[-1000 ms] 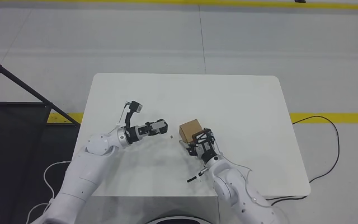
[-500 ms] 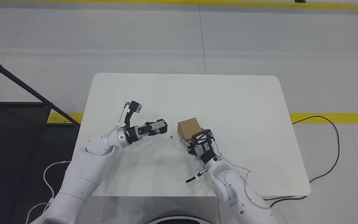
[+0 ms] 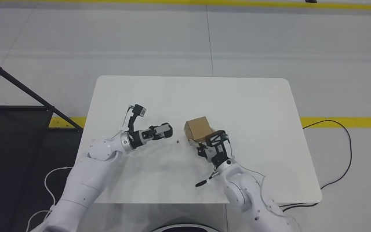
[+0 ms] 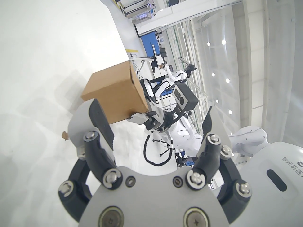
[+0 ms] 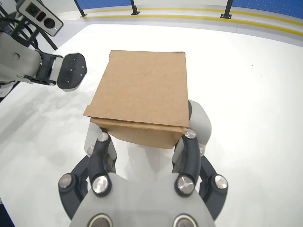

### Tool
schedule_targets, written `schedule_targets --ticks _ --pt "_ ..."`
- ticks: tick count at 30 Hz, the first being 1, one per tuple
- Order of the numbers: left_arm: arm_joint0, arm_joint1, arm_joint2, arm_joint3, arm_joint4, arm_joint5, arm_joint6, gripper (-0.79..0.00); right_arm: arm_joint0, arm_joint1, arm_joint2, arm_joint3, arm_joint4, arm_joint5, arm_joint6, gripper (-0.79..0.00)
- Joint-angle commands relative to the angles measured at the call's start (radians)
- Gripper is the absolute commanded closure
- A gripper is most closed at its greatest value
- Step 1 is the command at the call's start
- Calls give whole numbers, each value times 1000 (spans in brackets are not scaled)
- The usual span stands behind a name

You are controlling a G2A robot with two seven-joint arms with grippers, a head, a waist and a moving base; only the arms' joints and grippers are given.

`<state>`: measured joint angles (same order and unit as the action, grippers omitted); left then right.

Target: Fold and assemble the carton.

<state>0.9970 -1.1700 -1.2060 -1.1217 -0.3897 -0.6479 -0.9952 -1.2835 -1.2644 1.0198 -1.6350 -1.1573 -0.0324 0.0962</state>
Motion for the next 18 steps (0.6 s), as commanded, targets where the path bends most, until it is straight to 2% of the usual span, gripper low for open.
schedule_targets --ticks 1,6,9,14,18 --pt "0 1 -3 2 -1 -2 2 -785 -8 4 23 -27 -4 -19 0 -379" --pt "4 4 -9 -2 -3 -5 7 -785 -30 16 86 -111 7 -85 11 -366" --pt "6 5 -9 -5 -2 -4 8 -785 -31 22 122 -151 56 -160 26 -360" --pt "8 6 -7 -10 -7 -5 11 -785 14 29 176 -168 194 -307 86 -305" --pt "8 6 -4 -11 -10 -6 9 -785 74 31 206 -156 296 -380 139 -283"
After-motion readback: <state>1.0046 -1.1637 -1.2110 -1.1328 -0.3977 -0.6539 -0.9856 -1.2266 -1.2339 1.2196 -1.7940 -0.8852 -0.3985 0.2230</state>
